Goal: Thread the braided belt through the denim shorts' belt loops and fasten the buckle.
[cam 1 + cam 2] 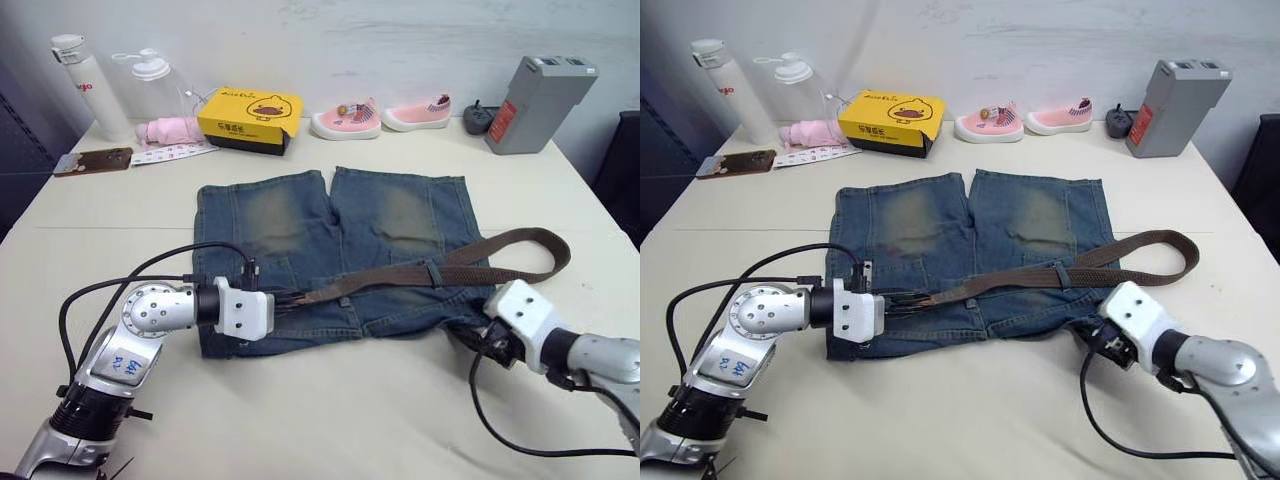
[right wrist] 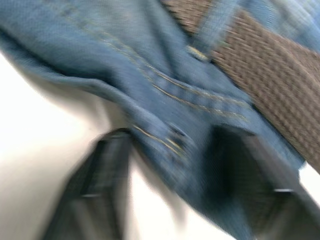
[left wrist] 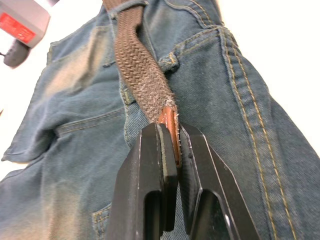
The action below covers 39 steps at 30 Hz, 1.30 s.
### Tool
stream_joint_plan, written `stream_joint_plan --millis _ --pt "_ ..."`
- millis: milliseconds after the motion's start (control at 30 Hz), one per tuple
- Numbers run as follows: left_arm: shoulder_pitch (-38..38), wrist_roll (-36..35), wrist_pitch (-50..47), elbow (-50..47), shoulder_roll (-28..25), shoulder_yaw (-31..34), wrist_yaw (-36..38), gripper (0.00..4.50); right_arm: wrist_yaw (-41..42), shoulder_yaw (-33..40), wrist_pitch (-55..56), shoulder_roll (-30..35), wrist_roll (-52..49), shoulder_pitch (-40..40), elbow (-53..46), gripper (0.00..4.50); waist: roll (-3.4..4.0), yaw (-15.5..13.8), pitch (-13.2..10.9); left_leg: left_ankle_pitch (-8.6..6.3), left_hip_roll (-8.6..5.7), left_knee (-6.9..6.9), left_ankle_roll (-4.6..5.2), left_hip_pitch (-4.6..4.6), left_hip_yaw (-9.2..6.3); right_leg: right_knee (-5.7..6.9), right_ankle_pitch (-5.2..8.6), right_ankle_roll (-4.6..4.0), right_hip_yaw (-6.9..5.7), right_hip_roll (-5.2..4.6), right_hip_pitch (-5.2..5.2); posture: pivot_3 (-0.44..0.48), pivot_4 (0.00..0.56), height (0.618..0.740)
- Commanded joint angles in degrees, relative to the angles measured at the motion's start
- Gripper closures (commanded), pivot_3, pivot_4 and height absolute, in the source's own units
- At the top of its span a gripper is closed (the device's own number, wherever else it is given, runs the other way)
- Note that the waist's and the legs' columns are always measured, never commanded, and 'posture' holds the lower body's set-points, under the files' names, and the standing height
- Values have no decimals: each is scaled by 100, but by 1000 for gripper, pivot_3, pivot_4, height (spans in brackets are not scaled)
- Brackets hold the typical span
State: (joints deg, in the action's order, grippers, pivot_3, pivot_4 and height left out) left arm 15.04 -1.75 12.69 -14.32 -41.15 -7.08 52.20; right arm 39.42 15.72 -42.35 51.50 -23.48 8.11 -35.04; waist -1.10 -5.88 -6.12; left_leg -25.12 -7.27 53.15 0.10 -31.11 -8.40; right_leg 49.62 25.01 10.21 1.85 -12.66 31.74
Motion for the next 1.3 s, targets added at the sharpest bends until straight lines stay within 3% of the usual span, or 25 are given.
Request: stream_joint_plan --millis 33,133,233,333,433,500,667,833,933,1167,1267,1300 --pt "-160 144 472 -174 -25 259 -269 4500 -231 879 -1514 -259 -2128 -910 -429 48 18 80 -8 0 4 0 0 0 6 -1 -1 2 1 0 2 0 150 624" --pt "-194 146 588 -235 31 339 -433 4500 -1272 949 -2676 -593 -4220 -1618 -275 48 16 122 -6 -2 24 -5 -4 0 8 -1 0 0 3 -5 3 0 150 624" --pt "-163 352 972 -173 57 398 -655 4500 -3149 70 -2010 -671 -7299 -1603 106 48 1 110 -1 -8 46 -2 -20 -8 -22 6 3 -11 8 -4 11 0 150 624" --pt "-117 573 1388 -32 52 454 -854 4500 -4501 -967 -1166 -905 -8817 -1427 186 48 -3 106 5 -2 46 12 -35 -38 -10 35 4 -15 17 -29 51 0 150 624" --pt "-104 612 1518 12 50 446 -934 4500 -5095 -1563 -741 -1362 -8952 -1425 193 48 -20 141 20 7 46 12 -43 -50 20 32 -1 -7 19 -48 74 0 150 624" --pt "-110 641 1583 -11 47 401 -962 4500 -5796 -1790 -278 -2113 -8952 -1564 430 48 -23 151 21 9 39 12 -36 -42 29 30 -9 -17 19 -46 73 0 150 624" --pt "-140 697 1621 -51 22 374 -984 4500 -7136 -1740 403 -3636 -8952 -1774 784 48 -9 186 29 7 35 -1 -20 -15 36 63 -18 0 16 16 78 0 150 624" --pt "-153 686 1578 -104 9 386 -981 4500 -7629 -1543 479 -4125 -8952 -1884 807 48 -4 207 34 5 17 0 -24 -14 13 135 -19 -1 22 23 91 0 150 624" --pt "-158 682 1570 -110 0 391 -975 4500 -7832 -1479 533 -4220 -8952 -1922 801 904 -1 254 35 4 15 0 -22 -13 4 142 -19 -1 20 26 91 0 150 624" --pt "-138 731 1588 -107 -33 353 -938 4500 -7924 -1453 551 -4328 -8952 -2046 807 4227 9 376 41 3 13 -1 -21 -9 -10 150 -19 -1 17 29 90 0 150 624" --pt "-162 649 1598 -153 -37 316 -897 4500 -7963 -1440 662 -4388 -8952 -2092 799 4403 11 429 41 3 12 -1 -21 -9 -19 151 -19 -1 16 32 89 0 150 624" --pt "-187 534 1572 -173 -34 323 -869 4062 -7965 -1434 698 -4382 -8952 -2104 797 4468 11 444 41 3 11 -1 -21 -9 -22 155 -19 -1 16 32 89 0 150 624"
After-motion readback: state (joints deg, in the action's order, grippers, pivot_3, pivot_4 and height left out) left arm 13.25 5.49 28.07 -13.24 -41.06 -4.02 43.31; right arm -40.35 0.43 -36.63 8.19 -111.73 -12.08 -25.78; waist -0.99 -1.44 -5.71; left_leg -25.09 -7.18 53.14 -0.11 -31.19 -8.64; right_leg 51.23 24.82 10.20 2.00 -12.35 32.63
